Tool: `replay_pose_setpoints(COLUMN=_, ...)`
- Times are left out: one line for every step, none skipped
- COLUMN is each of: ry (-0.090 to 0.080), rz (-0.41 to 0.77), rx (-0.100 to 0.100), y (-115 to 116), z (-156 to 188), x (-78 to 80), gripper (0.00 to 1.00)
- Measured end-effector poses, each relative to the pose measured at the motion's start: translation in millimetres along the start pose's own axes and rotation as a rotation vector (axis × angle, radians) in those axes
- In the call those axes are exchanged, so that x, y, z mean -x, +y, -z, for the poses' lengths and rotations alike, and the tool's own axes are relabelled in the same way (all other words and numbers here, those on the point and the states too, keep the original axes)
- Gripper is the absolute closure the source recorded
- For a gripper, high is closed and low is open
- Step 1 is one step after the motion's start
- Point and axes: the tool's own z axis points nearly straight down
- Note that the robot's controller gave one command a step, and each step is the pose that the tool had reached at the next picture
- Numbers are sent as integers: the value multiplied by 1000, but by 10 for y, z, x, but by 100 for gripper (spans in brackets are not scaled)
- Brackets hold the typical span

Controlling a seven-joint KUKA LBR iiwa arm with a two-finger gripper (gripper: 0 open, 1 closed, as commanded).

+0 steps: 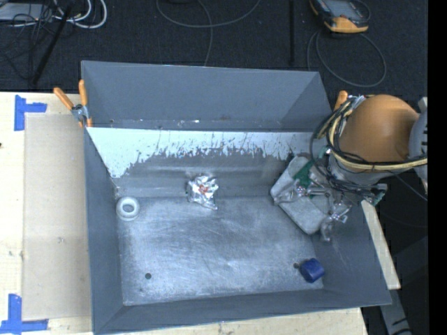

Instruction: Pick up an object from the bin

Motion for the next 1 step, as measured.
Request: replay_pose_setpoints(ry=14, rz=-2, rx=8, y=0, z=-38, x=-62, gripper=100)
